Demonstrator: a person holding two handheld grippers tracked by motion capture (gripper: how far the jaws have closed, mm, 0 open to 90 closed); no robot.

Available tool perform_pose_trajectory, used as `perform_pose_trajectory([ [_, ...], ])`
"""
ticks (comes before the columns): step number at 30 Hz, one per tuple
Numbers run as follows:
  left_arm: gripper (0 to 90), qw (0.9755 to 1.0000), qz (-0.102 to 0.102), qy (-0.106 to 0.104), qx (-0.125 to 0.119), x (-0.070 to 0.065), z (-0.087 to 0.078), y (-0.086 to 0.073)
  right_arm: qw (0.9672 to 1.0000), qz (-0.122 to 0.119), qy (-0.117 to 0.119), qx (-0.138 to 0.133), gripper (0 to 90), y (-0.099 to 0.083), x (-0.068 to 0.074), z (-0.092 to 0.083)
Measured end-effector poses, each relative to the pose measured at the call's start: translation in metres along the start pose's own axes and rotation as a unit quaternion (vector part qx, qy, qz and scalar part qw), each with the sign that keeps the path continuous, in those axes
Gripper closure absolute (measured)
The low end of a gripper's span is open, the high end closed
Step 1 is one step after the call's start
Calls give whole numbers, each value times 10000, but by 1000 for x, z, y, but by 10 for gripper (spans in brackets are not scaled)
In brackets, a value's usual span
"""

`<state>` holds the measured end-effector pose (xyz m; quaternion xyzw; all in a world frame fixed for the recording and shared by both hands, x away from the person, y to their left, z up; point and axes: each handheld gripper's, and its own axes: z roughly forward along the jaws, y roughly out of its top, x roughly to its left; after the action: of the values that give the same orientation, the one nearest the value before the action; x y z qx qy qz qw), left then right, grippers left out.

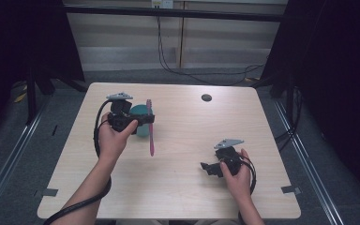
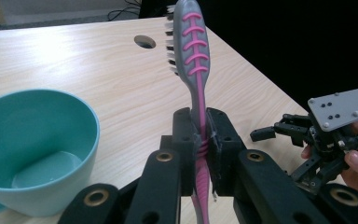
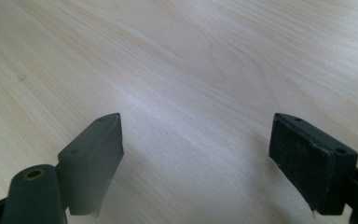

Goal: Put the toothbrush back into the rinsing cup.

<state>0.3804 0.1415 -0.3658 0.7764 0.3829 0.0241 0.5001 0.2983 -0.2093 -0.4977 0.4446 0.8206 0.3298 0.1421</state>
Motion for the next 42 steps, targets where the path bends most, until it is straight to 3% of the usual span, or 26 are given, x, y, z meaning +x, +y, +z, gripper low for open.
perform_pose_trajectory([
  [9,835,10000,59,64,-35,0,-5,6,10000,-31,24,-34,154,-6,1,4],
  [13,834,9999,49,105,-71,2,-7,9,9997,-239,1,-24,146,-7,1,4],
  [24,834,9998,97,133,-144,0,-14,21,9992,-225,8,-325,119,-15,1,6],
  [42,834,9992,229,285,-187,-1,-17,42,9990,-314,77,-324,111,-15,0,6],
])
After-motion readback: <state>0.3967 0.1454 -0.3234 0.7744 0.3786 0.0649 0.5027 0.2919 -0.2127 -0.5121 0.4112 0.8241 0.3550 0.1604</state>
